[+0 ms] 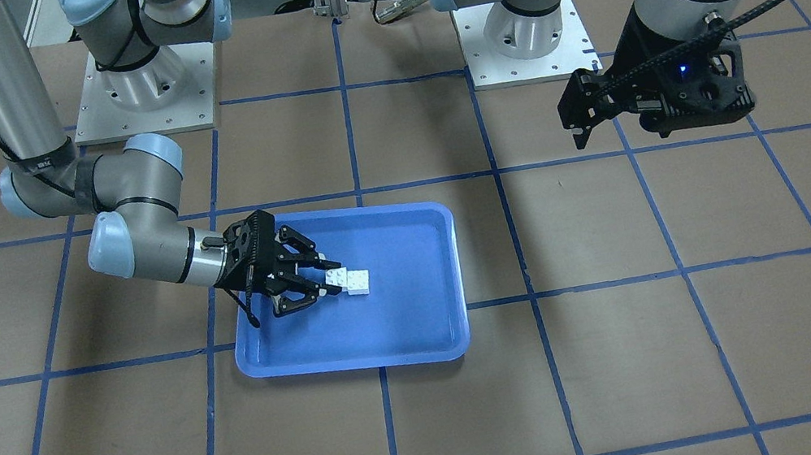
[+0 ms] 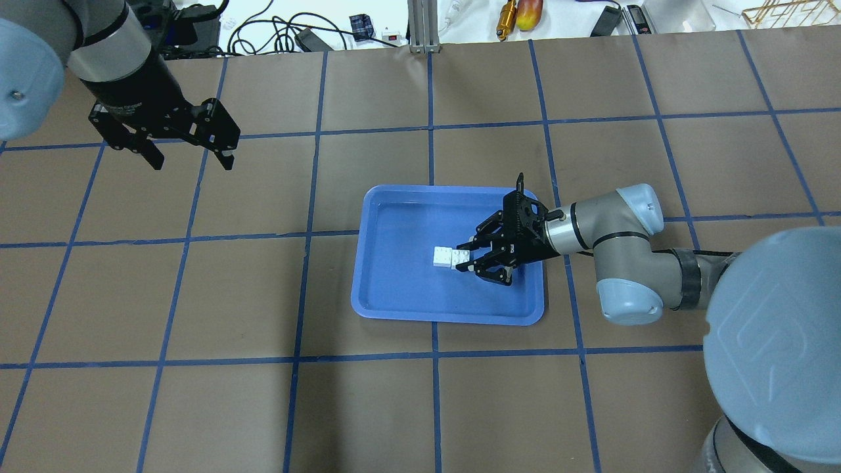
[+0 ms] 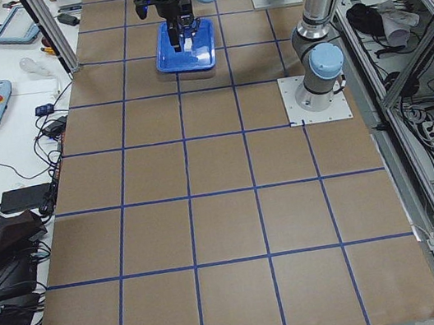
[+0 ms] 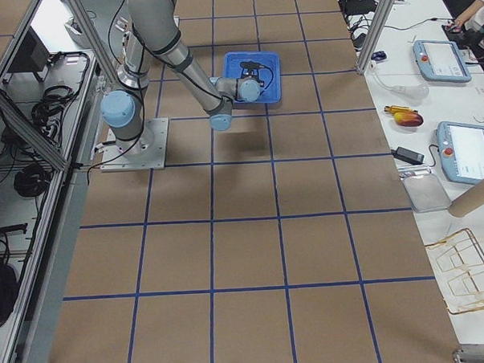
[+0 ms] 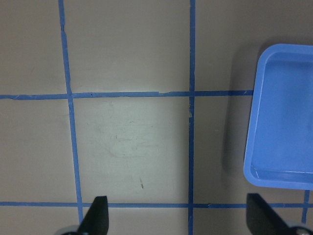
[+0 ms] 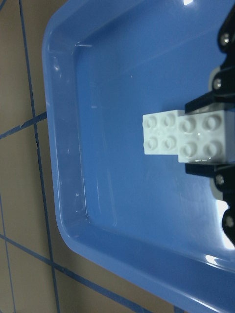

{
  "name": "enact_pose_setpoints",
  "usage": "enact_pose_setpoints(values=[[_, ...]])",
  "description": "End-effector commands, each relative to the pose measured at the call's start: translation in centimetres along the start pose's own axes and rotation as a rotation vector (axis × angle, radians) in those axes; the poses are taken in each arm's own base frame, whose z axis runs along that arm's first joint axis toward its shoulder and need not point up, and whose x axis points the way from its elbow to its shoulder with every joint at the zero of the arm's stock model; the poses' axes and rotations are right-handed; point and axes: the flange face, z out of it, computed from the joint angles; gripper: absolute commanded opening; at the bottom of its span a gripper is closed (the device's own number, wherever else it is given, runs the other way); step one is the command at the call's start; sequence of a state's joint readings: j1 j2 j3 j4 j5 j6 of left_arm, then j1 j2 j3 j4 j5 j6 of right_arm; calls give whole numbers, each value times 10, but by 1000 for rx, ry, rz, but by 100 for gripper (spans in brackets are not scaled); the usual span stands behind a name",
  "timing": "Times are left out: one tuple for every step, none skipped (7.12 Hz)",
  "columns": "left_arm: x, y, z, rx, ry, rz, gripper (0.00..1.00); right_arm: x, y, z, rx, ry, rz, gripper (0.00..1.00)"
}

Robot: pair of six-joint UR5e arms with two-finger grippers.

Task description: Assemble white blocks and place on blue tray

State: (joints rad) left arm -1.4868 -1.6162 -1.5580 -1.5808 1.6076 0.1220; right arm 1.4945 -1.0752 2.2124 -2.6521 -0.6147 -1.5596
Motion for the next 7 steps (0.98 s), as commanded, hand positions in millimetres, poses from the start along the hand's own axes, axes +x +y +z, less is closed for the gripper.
enact_pose_setpoints(values=[[4, 0, 0, 1, 9, -1, 100, 6, -6, -1, -2, 8, -16, 4], [7, -1, 0, 4, 34, -1, 100, 11, -5, 0, 0, 9, 3, 4], [8, -1, 0, 4, 35, 0, 100, 13, -4, 1, -2, 10, 2, 4], [8, -1, 0, 4, 36, 0, 100, 15, -4, 0, -2, 11, 2, 4], [8, -1, 0, 4, 36, 0, 100, 16, -5, 0, -3, 13, 0, 4], [8, -1, 0, 6, 36, 0, 100, 15, -6, 0, -3, 11, -1, 4], [8, -2, 0, 6, 36, 2, 100, 12, -8, 4, -4, 4, -7, 5]])
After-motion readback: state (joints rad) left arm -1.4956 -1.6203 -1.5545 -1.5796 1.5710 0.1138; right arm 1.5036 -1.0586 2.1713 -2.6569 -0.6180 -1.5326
